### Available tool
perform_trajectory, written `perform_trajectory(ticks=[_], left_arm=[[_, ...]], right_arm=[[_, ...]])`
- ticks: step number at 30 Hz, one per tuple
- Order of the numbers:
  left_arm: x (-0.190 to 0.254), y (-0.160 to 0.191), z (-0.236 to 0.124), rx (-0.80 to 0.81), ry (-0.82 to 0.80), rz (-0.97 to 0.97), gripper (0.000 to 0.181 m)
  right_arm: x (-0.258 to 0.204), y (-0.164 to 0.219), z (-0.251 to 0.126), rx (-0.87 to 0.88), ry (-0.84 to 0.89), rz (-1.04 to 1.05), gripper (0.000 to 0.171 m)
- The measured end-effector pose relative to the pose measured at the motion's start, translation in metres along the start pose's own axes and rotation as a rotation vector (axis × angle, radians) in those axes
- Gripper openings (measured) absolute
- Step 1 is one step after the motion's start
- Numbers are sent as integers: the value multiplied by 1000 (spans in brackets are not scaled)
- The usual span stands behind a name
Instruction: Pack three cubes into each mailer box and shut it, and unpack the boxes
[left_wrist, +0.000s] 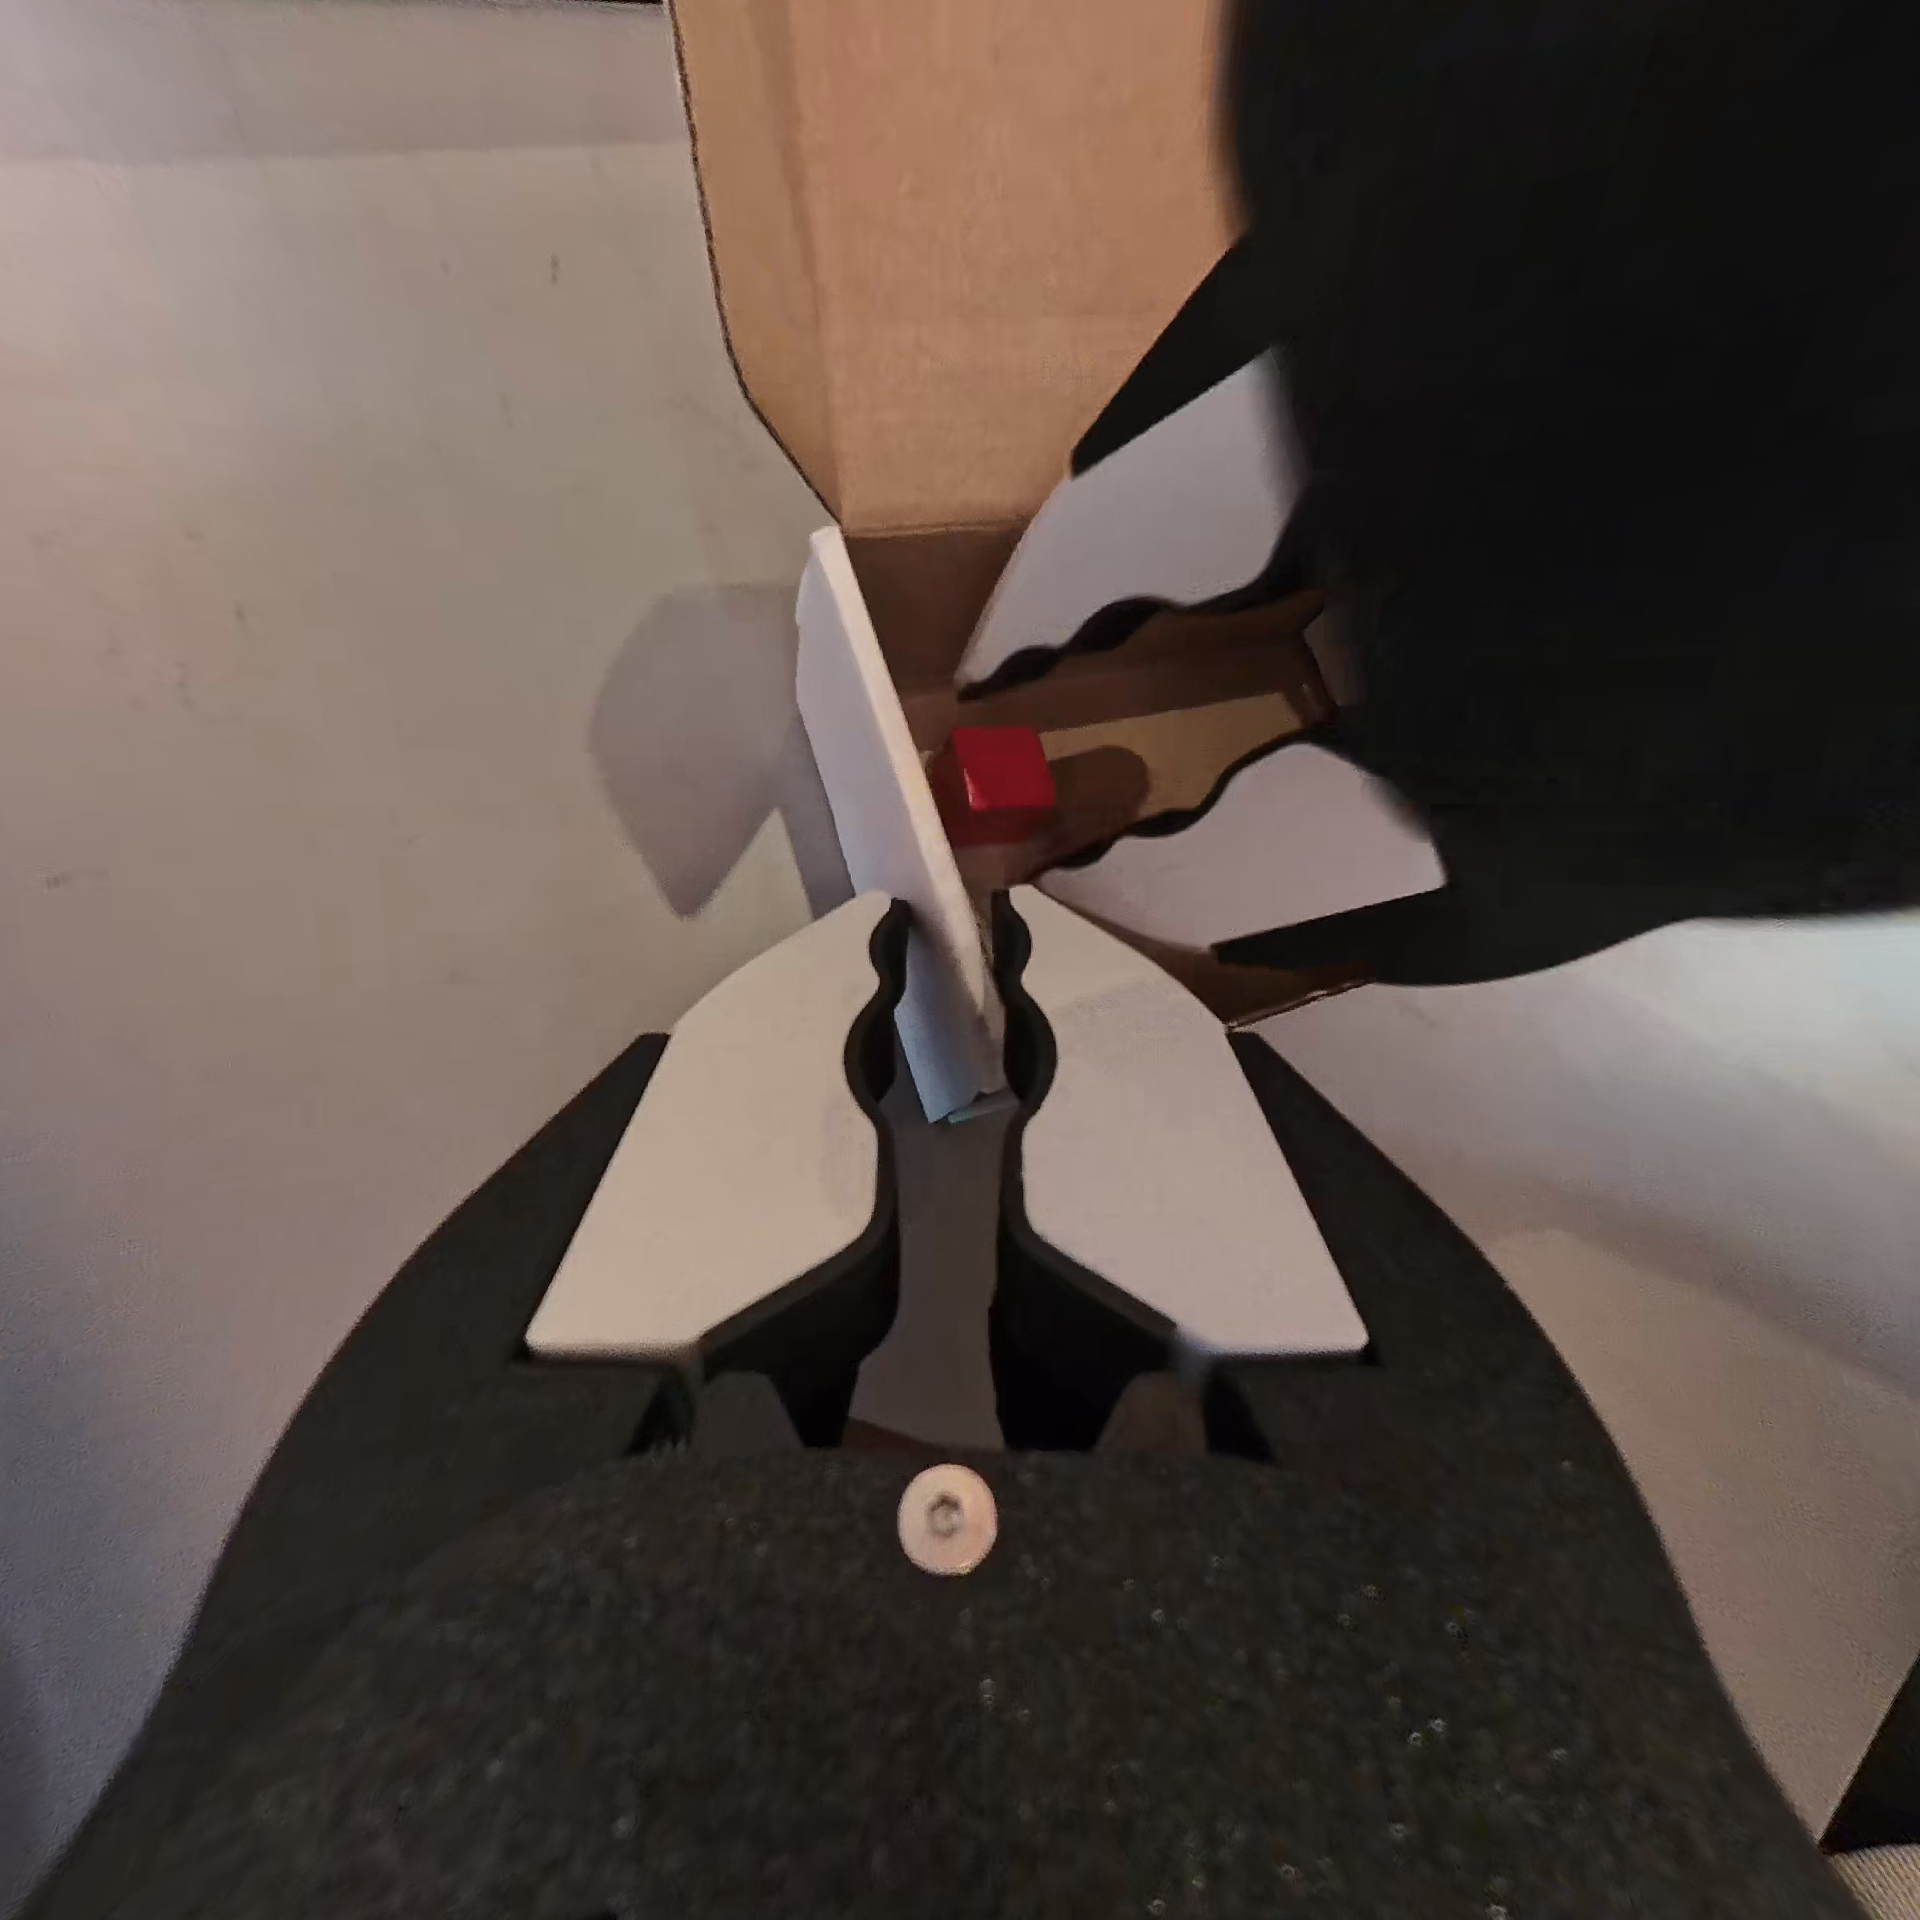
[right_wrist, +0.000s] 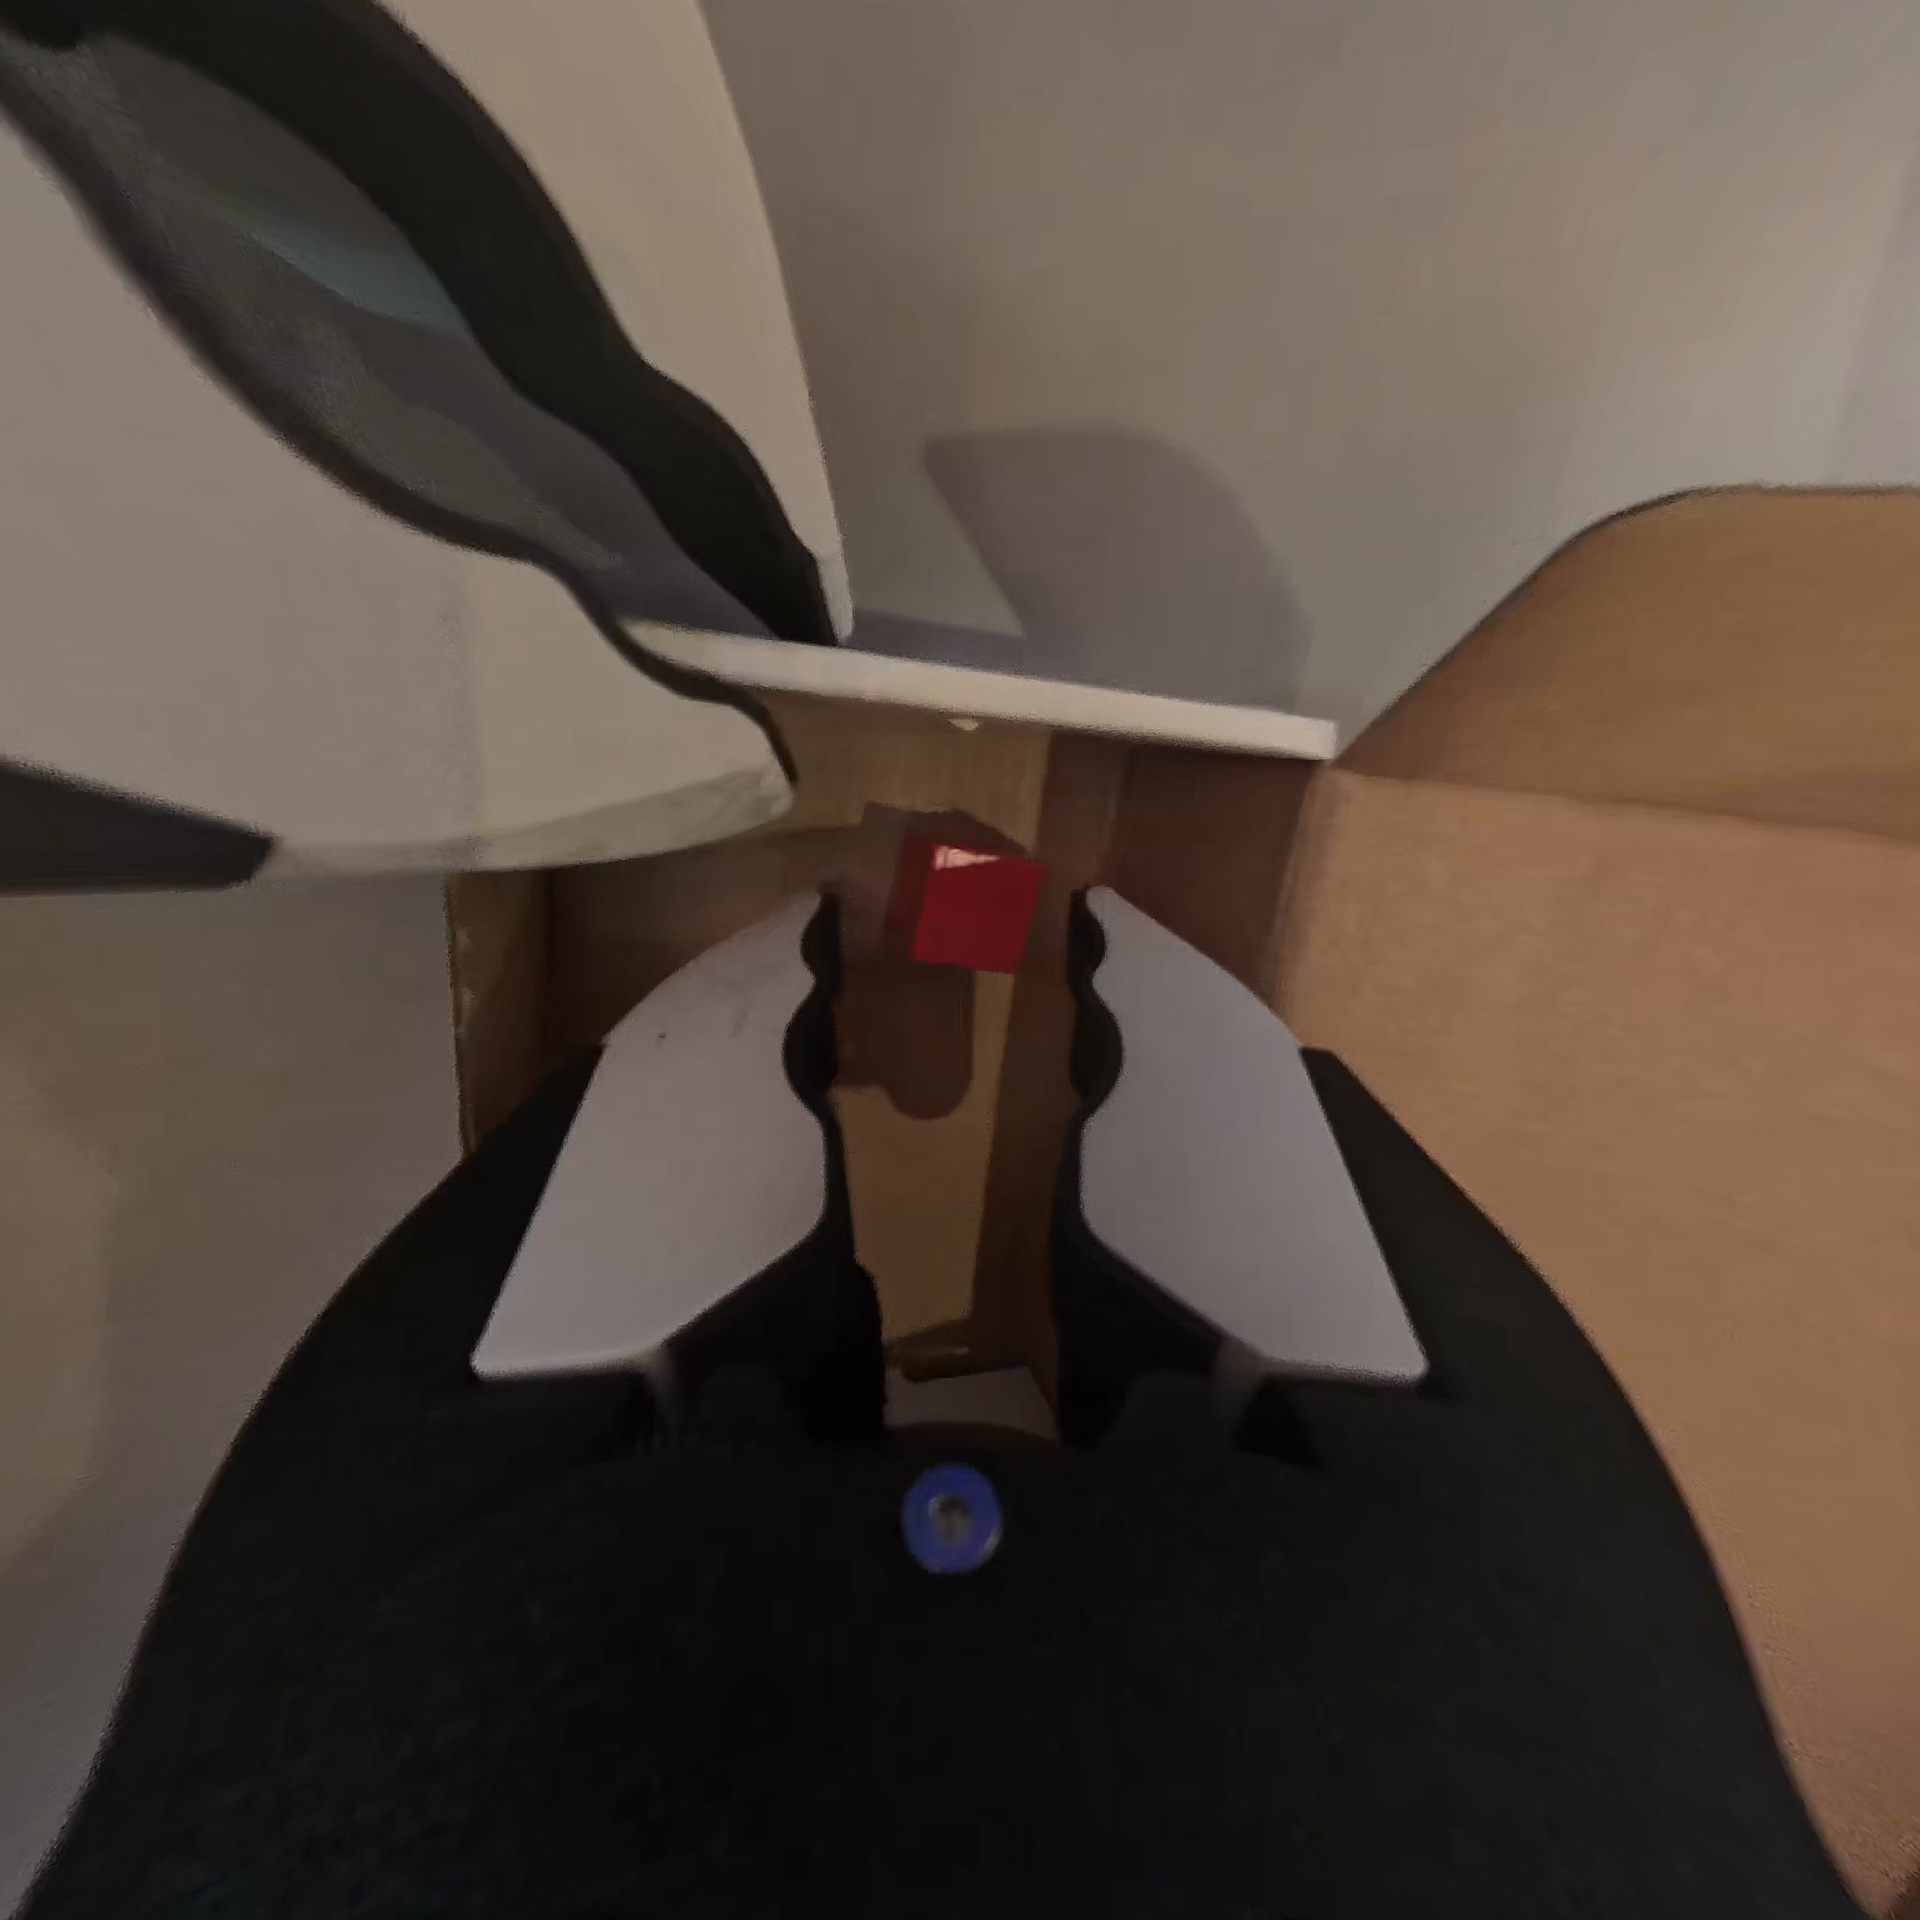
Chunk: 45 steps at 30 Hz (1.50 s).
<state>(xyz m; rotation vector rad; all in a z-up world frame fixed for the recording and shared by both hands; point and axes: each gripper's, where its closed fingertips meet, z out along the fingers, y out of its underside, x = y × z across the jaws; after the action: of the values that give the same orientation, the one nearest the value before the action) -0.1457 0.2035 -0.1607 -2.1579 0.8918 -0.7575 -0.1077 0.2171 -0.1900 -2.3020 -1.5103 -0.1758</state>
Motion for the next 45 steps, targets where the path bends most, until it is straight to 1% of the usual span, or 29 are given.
perform_trajectory(ticks=[1, 2, 3, 5, 7, 9, 10, 11, 12, 13, 14, 15, 16, 18, 19, 21, 22, 25, 29, 30, 33, 35, 40, 41, 43, 45], left_arm=[[0, 0, 0, 0, 0, 0, 15], [0, 0, 0, 1, 0, -1, 15], [0, 0, 0, 2, 1, -2, 15], [0, 0, 0, 3, -1, -3, 15], [-1, 0, 0, 5, -3, -3, 14], [-1, 1, -2, 4, -5, -2, 14], [-2, 2, -3, 0, -7, -1, 14], [-4, 2, -4, -4, -13, 0, 13], [-8, 3, -7, -7, -22, 2, 13], [-11, 3, -9, -8, -33, 4, 13], [-15, 4, -11, -10, -39, 7, 12], [-17, 4, -13, -15, -40, 7, 12], [-19, 5, -14, -20, -41, 7, 12], [-22, 6, -16, -23, -38, 9, 12], [-23, 6, -17, -28, -37, 10, 12], [-23, 6, -17, -36, -39, 6, 12], [-23, 5, -16, -38, -40, 7, 11], [-20, 5, -14, -39, -45, 11, 11], [-13, 6, -13, -39, -40, 30, 11], [-12, 7, -13, -39, -37, 33, 11], [-11, 8, -16, -34, -30, 28, 11], [-13, 9, -18, -32, -34, 17, 11], [-16, 11, -21, -18, -51, -16, 11], [-15, 12, -22, -11, -53, -25, 12], [-13, 16, -26, -7, -55, -40, 13], [-8, 24, -29, -27, -41, -50, 19]], right_arm=[[-3, -3, 1, 18, -34, 30, 34], [-3, -5, 1, 28, -46, 62, 31], [-2, -3, 1, 18, -48, 82, 23], [-2, -3, -11, 25, -44, 87, 22], [-1, -10, -44, 98, 8, 84, 21], [6, -9, -97, 180, 122, 93, 21], [11, 0, -129, 206, 195, 105, 21], [17, 18, -161, 218, 275, 134, 21], [26, 43, -194, 221, 357, 195, 22], [36, 76, -226, 221, 438, 294, 22], [42, 112, -250, 214, 485, 408, 21], [43, 150, -264, 172, 476, 526, 22], [39, 189, -268, 97, 442, 645, 21], [30, 254, -256, -38, 404, 816, 21], [20, 273, -240, -100, 331, 847, 21], [2, 301, -205, -249, 200, 827, 21], [-3, 311, -190, -310, 157, 831, 21], [-23, 331, -154, -481, -27, 940, 21], [-33, 345, -128, -634, -136, 975, 21], [-31, 352, -125, -677, -117, 948, 22], [-24, 363, -115, -706, -100, 924, 22], [-23, 364, -111, -704, -121, 912, 22], [-19, 365, -112, -678, -69, 883, 22], [-19, 364, -116, -684, -53, 872, 23], [-15, 362, -137, -701, 21, 851, 34], [-1, 344, -161, -610, 131, 847, 37]])
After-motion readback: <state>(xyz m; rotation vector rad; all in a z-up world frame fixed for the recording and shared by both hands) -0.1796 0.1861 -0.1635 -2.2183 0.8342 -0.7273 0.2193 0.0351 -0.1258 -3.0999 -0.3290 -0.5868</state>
